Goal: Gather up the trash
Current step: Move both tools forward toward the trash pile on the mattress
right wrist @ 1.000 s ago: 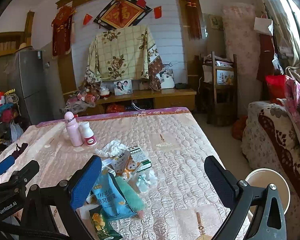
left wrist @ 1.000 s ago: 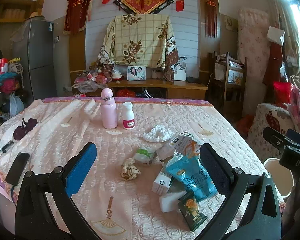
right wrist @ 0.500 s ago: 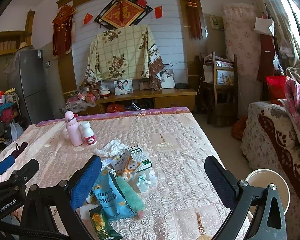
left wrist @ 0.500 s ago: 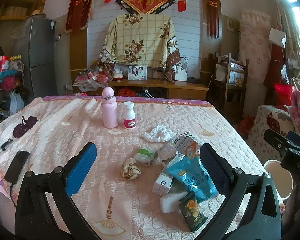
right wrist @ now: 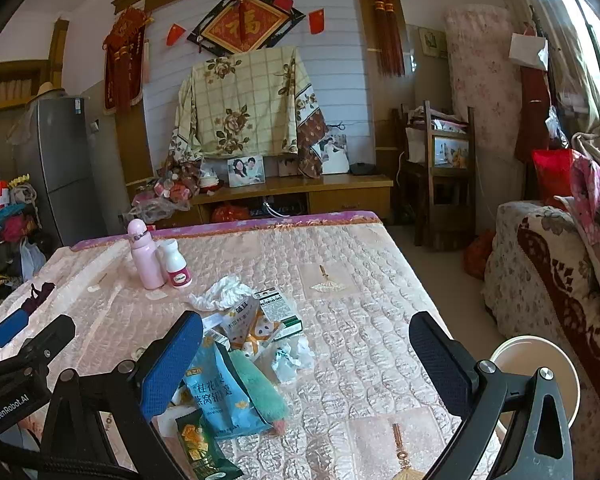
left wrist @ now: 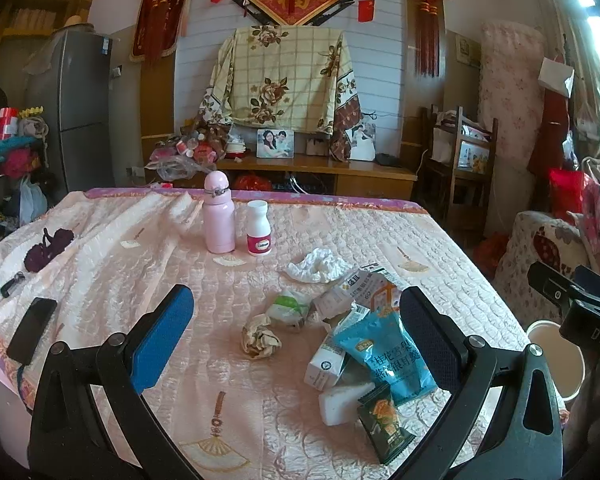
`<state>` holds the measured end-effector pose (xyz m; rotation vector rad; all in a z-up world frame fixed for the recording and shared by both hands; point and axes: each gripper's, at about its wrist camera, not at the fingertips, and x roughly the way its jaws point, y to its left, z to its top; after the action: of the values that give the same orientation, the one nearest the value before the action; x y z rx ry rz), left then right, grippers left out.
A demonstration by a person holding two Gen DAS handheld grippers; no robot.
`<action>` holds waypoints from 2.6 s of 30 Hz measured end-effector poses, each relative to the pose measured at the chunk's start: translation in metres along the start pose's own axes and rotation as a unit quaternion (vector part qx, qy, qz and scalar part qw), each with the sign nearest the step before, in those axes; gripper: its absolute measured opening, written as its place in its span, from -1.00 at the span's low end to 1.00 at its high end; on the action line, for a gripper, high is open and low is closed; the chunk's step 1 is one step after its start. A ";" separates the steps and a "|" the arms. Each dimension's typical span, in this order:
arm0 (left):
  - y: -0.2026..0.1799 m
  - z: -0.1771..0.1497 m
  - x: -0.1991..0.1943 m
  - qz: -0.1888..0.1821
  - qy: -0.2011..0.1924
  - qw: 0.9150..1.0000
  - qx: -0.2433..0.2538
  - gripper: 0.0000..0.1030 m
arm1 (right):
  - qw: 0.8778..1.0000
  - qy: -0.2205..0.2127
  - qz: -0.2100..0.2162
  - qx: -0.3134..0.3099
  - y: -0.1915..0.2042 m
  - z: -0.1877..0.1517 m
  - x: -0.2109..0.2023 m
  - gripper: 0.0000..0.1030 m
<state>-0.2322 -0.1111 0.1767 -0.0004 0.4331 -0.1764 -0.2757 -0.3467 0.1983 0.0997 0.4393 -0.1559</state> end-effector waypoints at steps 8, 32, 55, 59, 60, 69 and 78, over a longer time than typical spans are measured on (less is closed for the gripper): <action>0.000 0.001 0.000 0.000 0.000 1.000 0.000 0.99 | 1.000 0.005 -0.001 0.000 -0.001 0.000 0.004 0.99; -0.008 -0.004 0.001 0.004 0.011 1.000 -0.005 0.99 | 1.000 0.020 -0.002 0.000 -0.004 -0.005 0.013 0.99; -0.004 -0.006 0.016 0.006 0.033 0.999 -0.015 0.99 | 0.999 0.046 0.010 0.010 -0.007 -0.013 0.028 0.99; -0.002 -0.005 0.018 0.005 0.035 0.999 -0.015 0.99 | 0.998 0.054 0.016 0.013 -0.008 -0.014 0.032 0.99; -0.002 -0.005 0.018 0.006 0.036 0.999 -0.015 0.99 | 0.998 0.056 0.019 0.013 -0.008 -0.015 0.033 0.99; 0.004 -0.009 0.028 0.008 0.049 0.999 -0.018 0.99 | 0.997 0.074 0.028 0.005 -0.005 -0.019 0.040 0.99; 0.009 -0.011 0.035 0.010 0.058 0.998 -0.023 0.99 | 0.996 0.087 0.033 -0.002 -0.002 -0.023 0.047 0.99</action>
<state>-0.2036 -0.1077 0.1516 -0.0318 0.5530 -0.1463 -0.2433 -0.3519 0.1570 0.1240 0.6091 -0.0812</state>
